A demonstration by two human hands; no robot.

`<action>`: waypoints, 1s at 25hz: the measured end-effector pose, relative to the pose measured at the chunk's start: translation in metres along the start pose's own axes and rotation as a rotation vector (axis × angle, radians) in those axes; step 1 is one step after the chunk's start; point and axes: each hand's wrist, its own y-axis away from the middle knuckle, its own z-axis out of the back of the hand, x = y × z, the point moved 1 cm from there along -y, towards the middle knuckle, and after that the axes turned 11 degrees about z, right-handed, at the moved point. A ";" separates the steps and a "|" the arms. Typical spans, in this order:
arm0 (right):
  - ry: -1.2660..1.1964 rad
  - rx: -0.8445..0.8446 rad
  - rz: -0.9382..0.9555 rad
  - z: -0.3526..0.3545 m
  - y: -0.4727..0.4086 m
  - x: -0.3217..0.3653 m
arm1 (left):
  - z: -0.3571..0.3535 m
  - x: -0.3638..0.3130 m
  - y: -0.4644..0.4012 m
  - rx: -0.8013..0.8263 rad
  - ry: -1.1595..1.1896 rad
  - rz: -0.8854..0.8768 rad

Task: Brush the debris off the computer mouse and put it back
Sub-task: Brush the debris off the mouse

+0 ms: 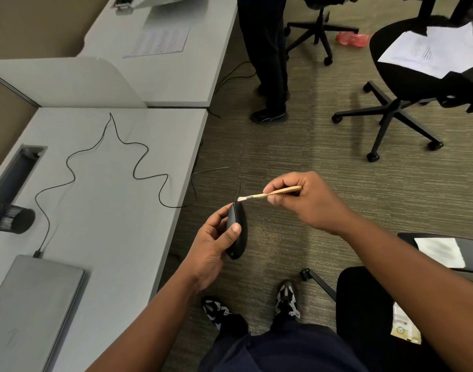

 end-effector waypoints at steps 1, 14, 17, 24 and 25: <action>-0.073 -0.003 0.007 0.001 0.000 0.002 | 0.000 -0.001 -0.001 -0.006 -0.003 0.007; -0.133 0.136 0.005 0.006 -0.004 -0.001 | 0.005 0.004 -0.004 -0.009 0.006 0.008; -0.166 0.154 -0.023 0.008 -0.002 -0.007 | 0.008 0.003 -0.004 0.004 0.022 0.017; 0.080 0.196 -0.078 0.016 -0.002 -0.012 | 0.006 0.003 0.000 0.053 0.058 0.054; 0.072 0.178 -0.077 0.016 -0.002 -0.011 | 0.006 0.002 0.000 0.050 0.076 0.055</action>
